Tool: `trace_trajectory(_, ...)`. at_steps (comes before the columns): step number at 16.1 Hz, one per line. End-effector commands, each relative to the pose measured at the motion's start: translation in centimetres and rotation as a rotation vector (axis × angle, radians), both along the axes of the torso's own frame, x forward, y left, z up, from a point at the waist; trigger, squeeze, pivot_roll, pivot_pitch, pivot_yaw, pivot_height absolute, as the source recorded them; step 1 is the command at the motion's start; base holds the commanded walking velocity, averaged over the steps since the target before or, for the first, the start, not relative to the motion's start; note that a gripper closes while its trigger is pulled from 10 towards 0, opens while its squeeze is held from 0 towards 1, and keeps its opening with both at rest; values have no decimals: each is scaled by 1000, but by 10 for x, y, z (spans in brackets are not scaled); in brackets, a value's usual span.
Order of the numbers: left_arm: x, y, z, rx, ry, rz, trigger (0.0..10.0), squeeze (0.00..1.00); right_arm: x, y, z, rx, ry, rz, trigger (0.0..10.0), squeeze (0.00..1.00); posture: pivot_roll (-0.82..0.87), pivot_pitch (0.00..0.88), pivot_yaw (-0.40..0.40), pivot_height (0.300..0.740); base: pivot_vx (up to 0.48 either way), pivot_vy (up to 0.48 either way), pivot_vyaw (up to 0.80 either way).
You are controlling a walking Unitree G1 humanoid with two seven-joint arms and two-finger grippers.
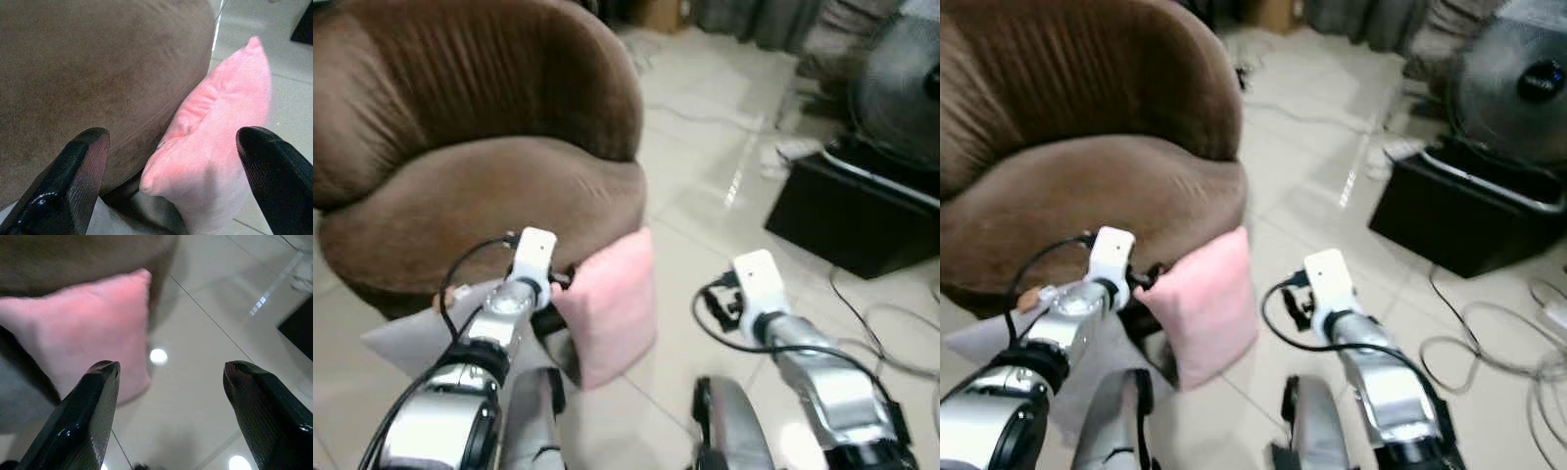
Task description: Move the pillow to the sofa from floor
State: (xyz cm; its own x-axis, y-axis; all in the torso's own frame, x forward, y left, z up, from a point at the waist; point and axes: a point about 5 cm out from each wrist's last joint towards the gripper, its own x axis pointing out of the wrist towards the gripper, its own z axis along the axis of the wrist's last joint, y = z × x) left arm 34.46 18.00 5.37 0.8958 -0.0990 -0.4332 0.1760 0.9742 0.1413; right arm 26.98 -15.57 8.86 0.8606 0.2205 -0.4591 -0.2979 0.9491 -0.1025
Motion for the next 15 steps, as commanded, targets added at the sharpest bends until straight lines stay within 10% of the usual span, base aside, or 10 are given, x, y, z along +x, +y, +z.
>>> trace_trajectory(1,1,5,0,36,-1,25,10000,1000,-4,-5,2,18,15,-11,10000,0,-102,142,-31,542,0,0,0)
trace_trajectory(4,1,12,1,113,-15,-19,10000,1000,-15,-8,9,44,13,-59,10000,0,-123,208,-25,542,0,0,0)
trace_trajectory(15,7,26,15,-13,-91,60,10000,1000,-51,-17,39,21,21,-22,10000,0,-180,261,-87,542,0,0,0)
